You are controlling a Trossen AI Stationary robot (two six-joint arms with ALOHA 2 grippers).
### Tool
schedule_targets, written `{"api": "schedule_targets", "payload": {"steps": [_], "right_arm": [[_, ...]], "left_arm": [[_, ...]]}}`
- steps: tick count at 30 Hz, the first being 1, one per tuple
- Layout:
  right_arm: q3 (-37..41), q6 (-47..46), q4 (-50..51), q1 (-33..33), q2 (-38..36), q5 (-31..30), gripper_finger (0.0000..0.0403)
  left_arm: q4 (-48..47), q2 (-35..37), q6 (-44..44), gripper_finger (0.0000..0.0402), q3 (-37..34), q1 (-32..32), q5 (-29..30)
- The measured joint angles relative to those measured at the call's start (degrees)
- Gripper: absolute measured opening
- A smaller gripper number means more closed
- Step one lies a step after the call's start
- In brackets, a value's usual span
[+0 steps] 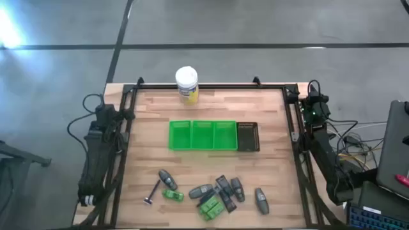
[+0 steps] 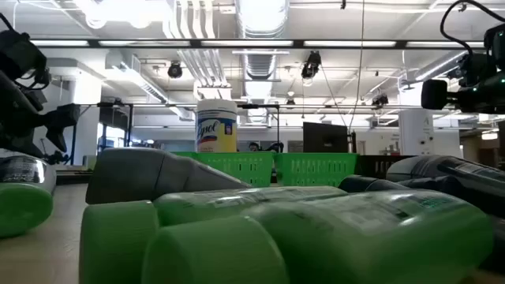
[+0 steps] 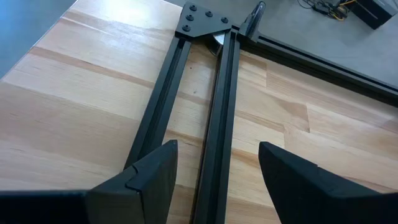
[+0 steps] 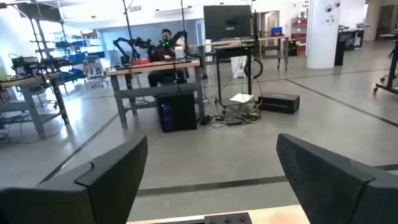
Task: Pick & Place Travel size toiletries
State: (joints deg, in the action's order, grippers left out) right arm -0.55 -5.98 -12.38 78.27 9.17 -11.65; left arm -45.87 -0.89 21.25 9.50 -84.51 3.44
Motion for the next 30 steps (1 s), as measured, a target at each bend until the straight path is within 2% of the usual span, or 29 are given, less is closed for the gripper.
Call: {"api": "schedule_targets", "payload": {"steps": [8,30], "right_arm": [[0.0,0.0,0.0,0.0,0.0,0.0,0.0355],[0.0,0.0,0.0,0.0,0.0,0.0,0.0288]], "left_arm": [[0.0,0.0,0.0,0.0229,0.0,0.0,0.0],[0.0,0.0,0.0,0.0229,0.0,0.0,0.0]]}}
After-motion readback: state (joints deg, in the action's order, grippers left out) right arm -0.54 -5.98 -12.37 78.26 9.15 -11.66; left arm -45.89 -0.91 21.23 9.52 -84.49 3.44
